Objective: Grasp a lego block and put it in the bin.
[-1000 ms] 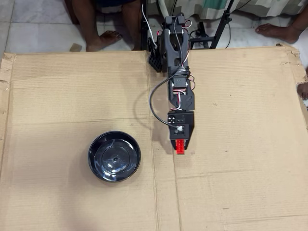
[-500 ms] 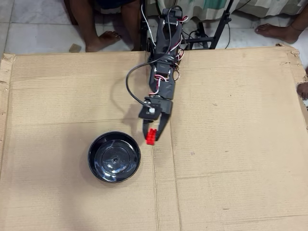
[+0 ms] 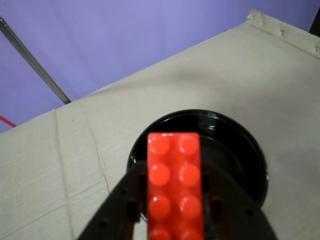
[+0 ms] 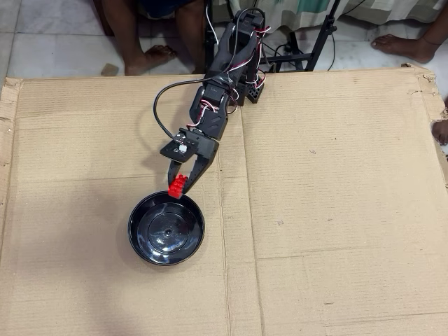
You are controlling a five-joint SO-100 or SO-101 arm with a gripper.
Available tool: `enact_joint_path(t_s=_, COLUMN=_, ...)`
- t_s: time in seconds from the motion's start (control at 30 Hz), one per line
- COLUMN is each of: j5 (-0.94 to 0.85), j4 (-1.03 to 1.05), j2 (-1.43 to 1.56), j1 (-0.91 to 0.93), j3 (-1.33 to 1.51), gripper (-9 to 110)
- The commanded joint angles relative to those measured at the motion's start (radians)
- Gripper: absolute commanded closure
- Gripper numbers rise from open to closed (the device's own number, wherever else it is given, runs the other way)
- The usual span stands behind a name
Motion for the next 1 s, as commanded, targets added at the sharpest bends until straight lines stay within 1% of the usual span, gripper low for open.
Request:
enact_joint_path(t_s=0.0, j5=0.006, j4=-0.021, j2=0.032, j1=0.011, j3=-0.046, gripper=101)
enact_joint_path(t_s=0.13, j5=0.008, j4=-0.037, j2=-0.025, j1=0.011, j3=-0.069, gripper=101)
enact_joint_path(t_s=0.3, j5=0.008, j4=-0.123, j2=-0.179, j1=0.005, j3=-0.172, gripper=101)
enact_joint_path(t_s=0.5, j5=0.006, j4=-0.126, j2=-0.287, j1=0.005, j3=-0.287, gripper=101)
enact_joint_path(t_s=0.67, j5=0.005, j4=-0.126, j2=-0.310, j1=0.011, j3=-0.308, gripper=100)
enact_joint_path(t_s=0.73, j5=-0.005, j4=-0.126, j2=-0.310, j1=0.012, j3=-0.308, gripper=98)
enact_joint_path(t_s=0.9, j5=-0.008, j4=-0.124, j2=-0.310, j1=0.012, j3=-0.307, gripper=80)
enact_joint_path(t_s=0.97, j5=-0.008, j4=-0.124, j2=-0.311, j1=0.012, j3=-0.305, gripper=76)
